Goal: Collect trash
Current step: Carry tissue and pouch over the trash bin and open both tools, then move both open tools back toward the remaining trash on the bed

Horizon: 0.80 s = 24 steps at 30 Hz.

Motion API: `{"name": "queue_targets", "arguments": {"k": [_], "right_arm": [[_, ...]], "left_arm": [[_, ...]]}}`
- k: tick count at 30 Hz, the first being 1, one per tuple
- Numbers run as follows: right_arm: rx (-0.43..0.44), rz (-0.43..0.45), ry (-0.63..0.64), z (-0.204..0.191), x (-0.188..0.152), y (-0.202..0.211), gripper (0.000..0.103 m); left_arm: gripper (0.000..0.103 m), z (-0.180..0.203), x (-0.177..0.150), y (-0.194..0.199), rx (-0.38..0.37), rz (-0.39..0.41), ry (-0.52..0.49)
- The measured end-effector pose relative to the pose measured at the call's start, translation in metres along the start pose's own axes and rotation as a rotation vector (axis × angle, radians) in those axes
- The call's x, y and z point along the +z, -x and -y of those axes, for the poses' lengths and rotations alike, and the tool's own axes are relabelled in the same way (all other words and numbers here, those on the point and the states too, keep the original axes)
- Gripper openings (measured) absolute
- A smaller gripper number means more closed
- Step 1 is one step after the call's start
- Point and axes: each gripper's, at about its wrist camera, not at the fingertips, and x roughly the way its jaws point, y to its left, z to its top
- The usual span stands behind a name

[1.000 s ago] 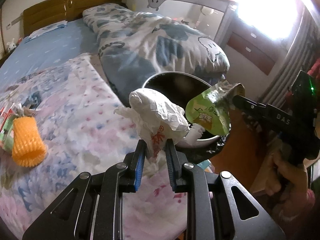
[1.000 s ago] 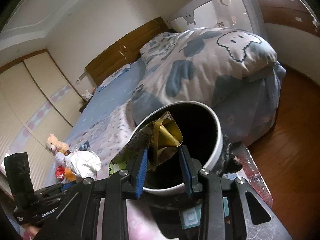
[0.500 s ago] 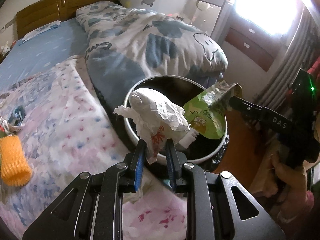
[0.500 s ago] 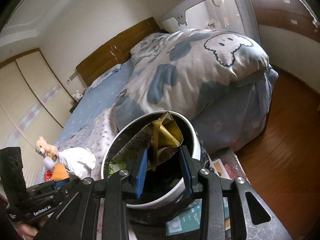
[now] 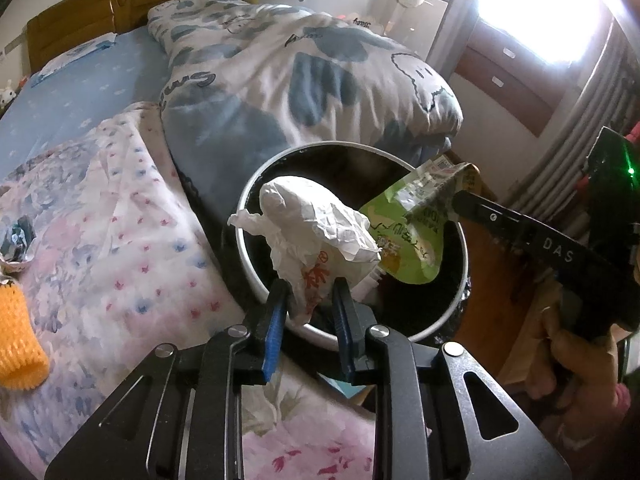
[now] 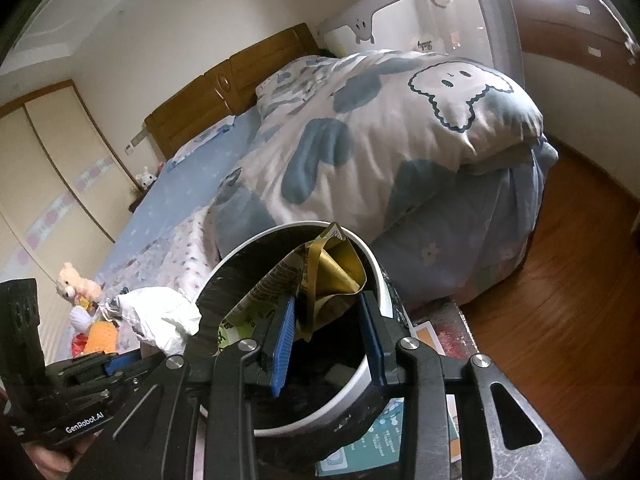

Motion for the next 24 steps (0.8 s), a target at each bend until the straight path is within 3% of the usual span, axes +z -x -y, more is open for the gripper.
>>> {"name": "queue_targets", "arguments": {"k": [4,6,7,12,17,24], "right_arm": [[0.000,-0.013,-0.009,0.001,0.001,-0.005,0.037],[0.004,-0.015,-0.018,0.001,0.000,-0.005,0.046],[0.004,-0.012,-0.019,0.001,0.000,-0.005,0.053],[0.013,0.002,-0.027,-0.003,-0.002,0.000,0.058],[0.046,0.016,-0.034,-0.017,-0.009,0.007,0.075],[0.104,0.001,0.002,-0.052,-0.023,0.009,0.079]], "left_arm": [[0.046,-0.002,0.001,-0.001,0.002,0.006,0.017],[0.056,-0.004,0.001,0.000,0.002,0.008,0.024],[0.057,-0.005,0.000,0.001,0.006,0.011,0.024],[0.058,-0.015,-0.012,0.009,0.015,0.019,0.048],[0.061,-0.034,-0.033,0.024,0.036,0.033,0.099],[0.061,-0.065,-0.065,0.054,0.077,0.068,0.170]]}}
